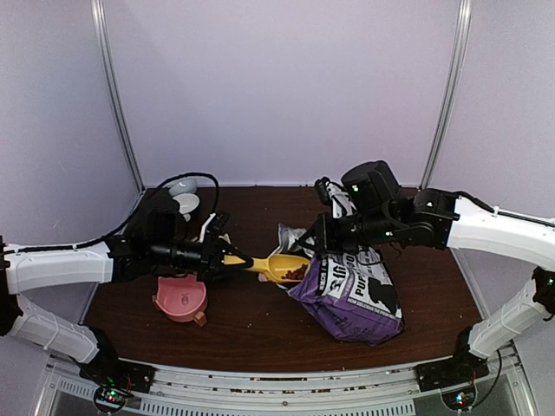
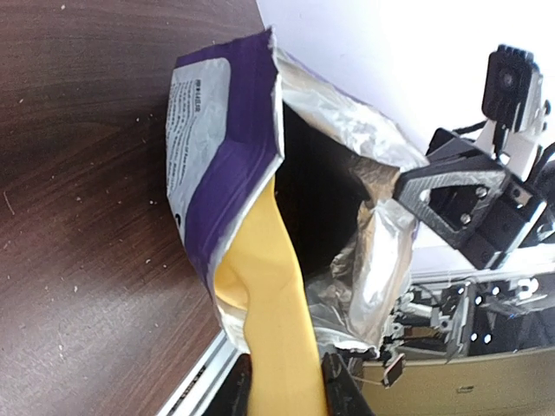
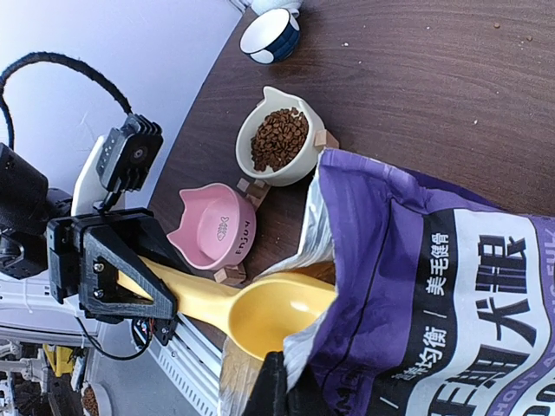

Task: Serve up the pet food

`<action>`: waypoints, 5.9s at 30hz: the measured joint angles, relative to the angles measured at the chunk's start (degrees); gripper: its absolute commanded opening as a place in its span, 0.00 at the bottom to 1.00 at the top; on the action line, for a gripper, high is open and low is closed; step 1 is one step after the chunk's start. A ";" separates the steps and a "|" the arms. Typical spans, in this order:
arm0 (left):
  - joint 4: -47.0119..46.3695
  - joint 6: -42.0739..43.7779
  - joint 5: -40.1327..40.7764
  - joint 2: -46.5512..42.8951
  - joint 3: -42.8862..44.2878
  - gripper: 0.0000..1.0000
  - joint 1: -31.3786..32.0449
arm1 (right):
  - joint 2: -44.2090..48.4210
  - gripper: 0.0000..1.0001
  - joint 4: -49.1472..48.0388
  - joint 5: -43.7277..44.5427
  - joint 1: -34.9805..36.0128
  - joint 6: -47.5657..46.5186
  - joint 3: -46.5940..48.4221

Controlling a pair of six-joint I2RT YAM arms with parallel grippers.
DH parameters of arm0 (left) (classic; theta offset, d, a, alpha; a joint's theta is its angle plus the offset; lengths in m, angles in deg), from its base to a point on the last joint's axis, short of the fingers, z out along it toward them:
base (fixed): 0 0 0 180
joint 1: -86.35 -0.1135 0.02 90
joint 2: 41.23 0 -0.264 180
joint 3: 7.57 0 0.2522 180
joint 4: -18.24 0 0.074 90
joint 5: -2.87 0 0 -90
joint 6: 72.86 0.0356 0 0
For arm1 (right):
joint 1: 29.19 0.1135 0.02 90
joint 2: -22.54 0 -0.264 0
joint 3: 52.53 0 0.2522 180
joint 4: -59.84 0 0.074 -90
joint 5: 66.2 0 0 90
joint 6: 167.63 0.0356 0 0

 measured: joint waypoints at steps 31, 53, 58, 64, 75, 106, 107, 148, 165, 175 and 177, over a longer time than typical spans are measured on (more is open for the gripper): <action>-13.33 -10.86 -3.50 -17.29 -11.98 0.00 -6.95 | 3.39 0.00 -0.59 1.77 -1.16 1.55 -1.64; -20.26 -15.37 -4.39 -19.52 -11.85 0.00 -9.51 | 3.63 0.00 -0.90 1.77 -1.44 1.73 -1.97; -16.94 -16.13 -1.84 -23.63 -12.26 0.00 -13.97 | 3.69 0.00 -1.01 1.77 -1.77 1.73 -1.99; -11.23 -16.02 -1.49 -30.45 -17.03 0.00 -22.97 | 3.69 0.00 -1.27 1.75 -2.05 1.73 -2.05; 6.78 -8.00 -5.46 -39.71 -22.53 0.00 -39.63 | 3.74 0.00 -2.27 1.70 -2.45 1.73 -2.64; 39.74 -5.22 0.11 -61.64 -21.84 0.00 -43.21 | 4.46 0.00 -4.52 -3.96 -7.50 0.00 -3.91; 40.87 -5.22 0.46 -62.12 -21.24 0.00 -43.21 | 4.55 0.00 -4.72 -4.15 -7.67 -0.04 -4.09; 74.71 8.20 10.29 -60.11 0.02 0.00 -43.23 | 5.81 0.00 -7.61 -9.92 -11.15 -2.45 -6.58; 81.77 26.71 13.42 -44.22 9.42 0.00 -43.23 | 6.51 0.00 -7.41 -9.90 -11.45 -2.45 -6.88; 82.07 34.38 13.38 -38.84 12.76 0.00 -43.23 | 6.84 0.00 -7.32 -9.88 -11.61 -2.43 -7.08; 82.53 35.63 13.66 -38.03 13.14 0.00 -43.21 | 6.91 0.00 -7.30 -9.90 -11.65 -2.45 -7.10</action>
